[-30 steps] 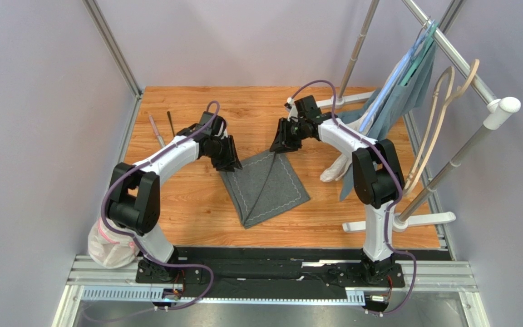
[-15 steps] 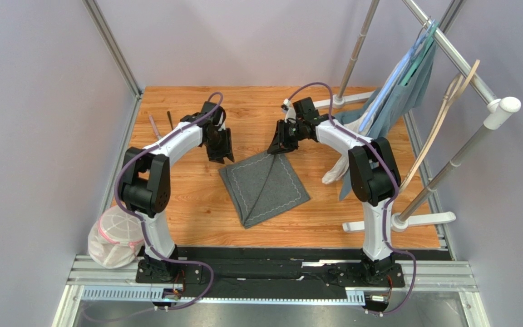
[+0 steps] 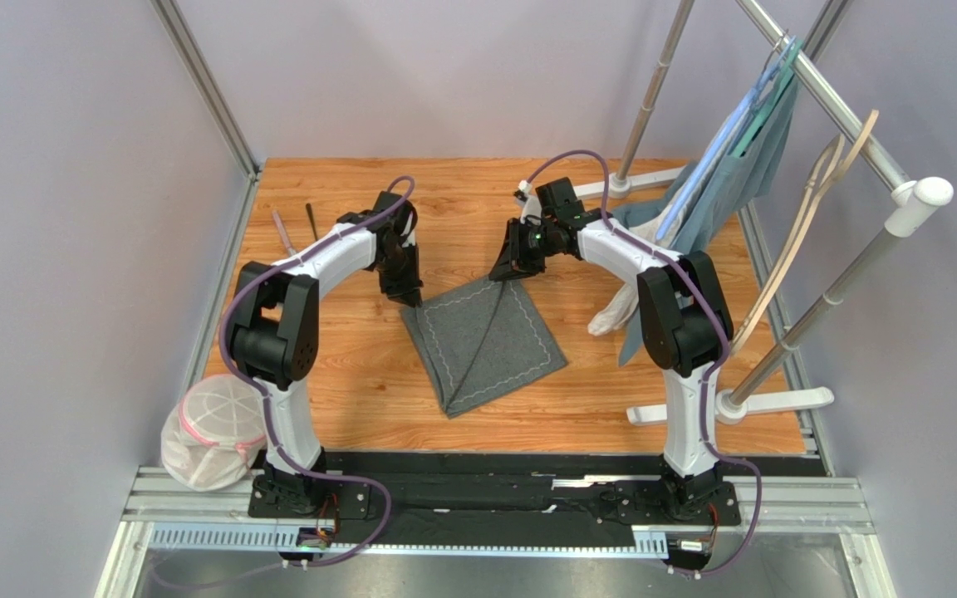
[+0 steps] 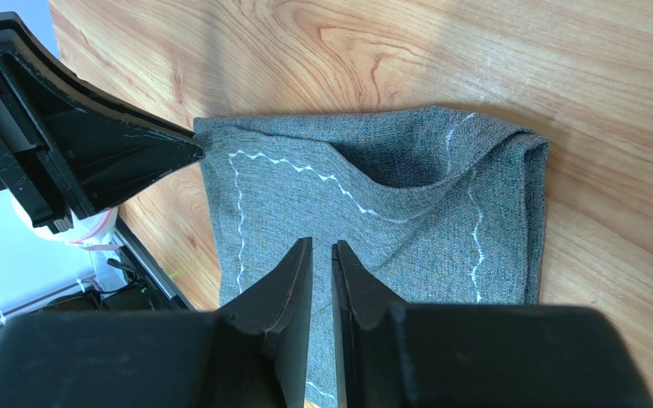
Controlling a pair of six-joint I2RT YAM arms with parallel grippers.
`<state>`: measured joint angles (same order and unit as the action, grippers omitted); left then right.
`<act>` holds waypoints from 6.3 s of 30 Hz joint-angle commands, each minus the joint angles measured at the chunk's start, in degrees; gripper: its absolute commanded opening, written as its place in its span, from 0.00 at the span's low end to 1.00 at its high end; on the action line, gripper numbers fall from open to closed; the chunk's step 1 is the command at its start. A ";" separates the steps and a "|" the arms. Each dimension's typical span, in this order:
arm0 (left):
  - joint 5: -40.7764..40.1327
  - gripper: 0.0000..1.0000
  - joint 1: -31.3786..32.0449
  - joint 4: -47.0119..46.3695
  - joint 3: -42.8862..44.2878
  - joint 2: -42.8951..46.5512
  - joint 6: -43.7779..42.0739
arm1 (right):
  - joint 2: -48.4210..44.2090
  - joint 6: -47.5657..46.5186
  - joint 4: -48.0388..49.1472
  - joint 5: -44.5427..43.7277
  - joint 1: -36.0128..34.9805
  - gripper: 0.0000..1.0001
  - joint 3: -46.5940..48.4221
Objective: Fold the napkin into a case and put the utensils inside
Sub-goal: Smooth out the upper triangle-folded napkin at the center of the board.
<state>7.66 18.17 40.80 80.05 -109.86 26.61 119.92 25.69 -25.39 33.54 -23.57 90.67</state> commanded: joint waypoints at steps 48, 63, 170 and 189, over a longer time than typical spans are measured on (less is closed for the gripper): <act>-0.02 0.03 -1.91 2.01 0.19 1.32 0.02 | 5.23 1.46 4.12 4.78 0.90 0.16 5.56; -2.47 0.03 -1.92 3.41 2.04 -1.23 -0.77 | 14.99 0.24 3.77 3.39 4.67 0.15 9.18; 4.92 0.21 3.53 -5.99 -9.82 14.93 6.78 | -13.14 5.26 12.56 3.98 -12.04 0.27 -20.46; 9.39 0.11 20.49 -25.84 -35.90 22.59 18.99 | 10.94 5.60 12.20 9.70 2.91 0.22 5.81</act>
<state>15.49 35.57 21.98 48.77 -86.43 41.87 128.42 31.40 -13.96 41.39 -22.13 91.09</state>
